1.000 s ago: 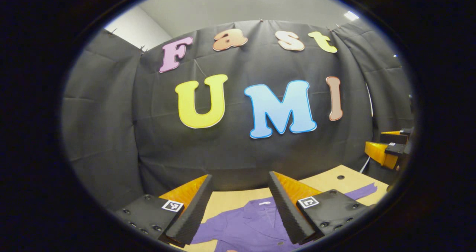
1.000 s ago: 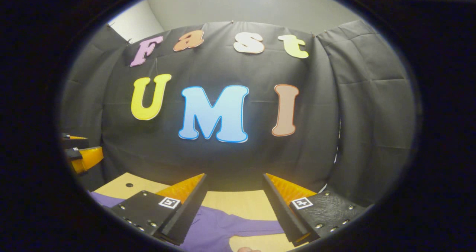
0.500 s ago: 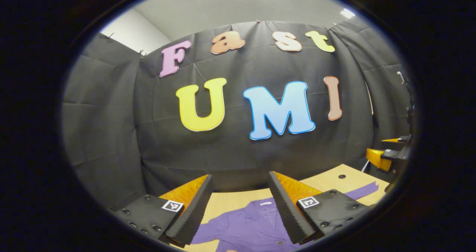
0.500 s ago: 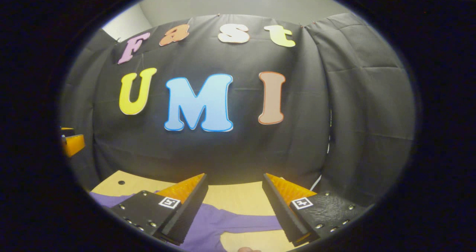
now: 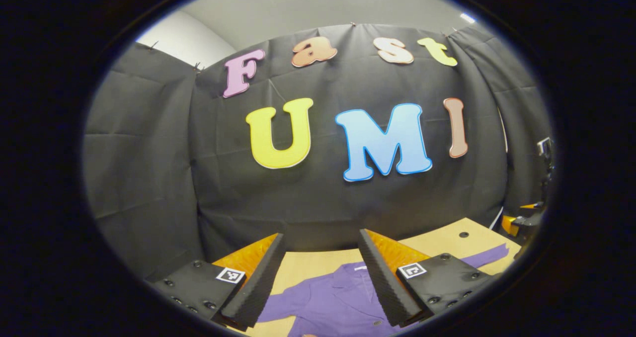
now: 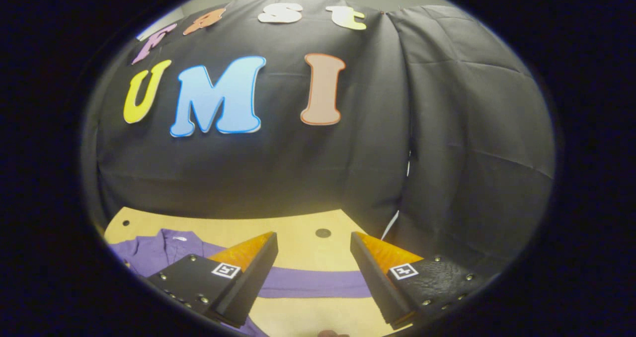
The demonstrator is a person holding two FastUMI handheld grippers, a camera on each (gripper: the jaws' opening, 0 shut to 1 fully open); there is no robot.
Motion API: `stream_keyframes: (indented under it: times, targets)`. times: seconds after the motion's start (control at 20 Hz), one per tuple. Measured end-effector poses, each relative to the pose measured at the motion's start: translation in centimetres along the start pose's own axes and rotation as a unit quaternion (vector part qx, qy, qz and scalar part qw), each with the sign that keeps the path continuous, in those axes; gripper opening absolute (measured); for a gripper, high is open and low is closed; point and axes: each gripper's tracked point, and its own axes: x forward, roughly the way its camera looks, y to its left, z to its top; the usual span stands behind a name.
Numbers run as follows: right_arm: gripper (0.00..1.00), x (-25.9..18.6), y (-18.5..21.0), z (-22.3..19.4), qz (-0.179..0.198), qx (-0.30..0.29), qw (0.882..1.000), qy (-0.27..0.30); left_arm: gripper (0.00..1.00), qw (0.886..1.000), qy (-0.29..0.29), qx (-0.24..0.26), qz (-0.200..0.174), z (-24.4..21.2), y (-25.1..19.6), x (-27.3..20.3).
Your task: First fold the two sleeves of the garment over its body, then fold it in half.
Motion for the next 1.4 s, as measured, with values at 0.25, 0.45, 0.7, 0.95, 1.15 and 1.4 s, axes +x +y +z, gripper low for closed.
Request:
stream_keyframes:
  times: [0.25,0.45,0.7,0.95,1.15,1.4]
  targets:
    - [0.93,3.7,-3.6,-5.0,-0.031,0.020,0.998,0.059,1.00,1.000,0.010,0.001,0.017,-0.6,0.3,0.5]
    - [0.93,6.0,-6.2,-9.2,-0.050,0.021,0.993,0.103,1.00,0.999,0.017,0.005,0.027,-0.9,0.0,0.8]
    - [0.93,8.4,-7.9,-14.1,-0.063,0.008,0.986,0.153,1.00,0.999,0.025,0.009,0.035,-1.1,-0.7,1.3]
    - [0.94,10.5,-8.5,-18.0,-0.072,0.018,0.978,0.197,1.00,0.998,0.032,0.018,0.043,-1.3,-0.8,1.5]
    - [0.94,11.1,-9.5,-20.4,-0.078,0.017,0.971,0.225,1.00,0.998,0.043,0.013,0.049,-2.0,-0.6,1.8]
    - [0.94,11.3,-9.5,-23.2,-0.073,0.032,0.962,0.260,1.00,0.997,0.051,0.005,0.053,-2.4,-0.7,2.0]
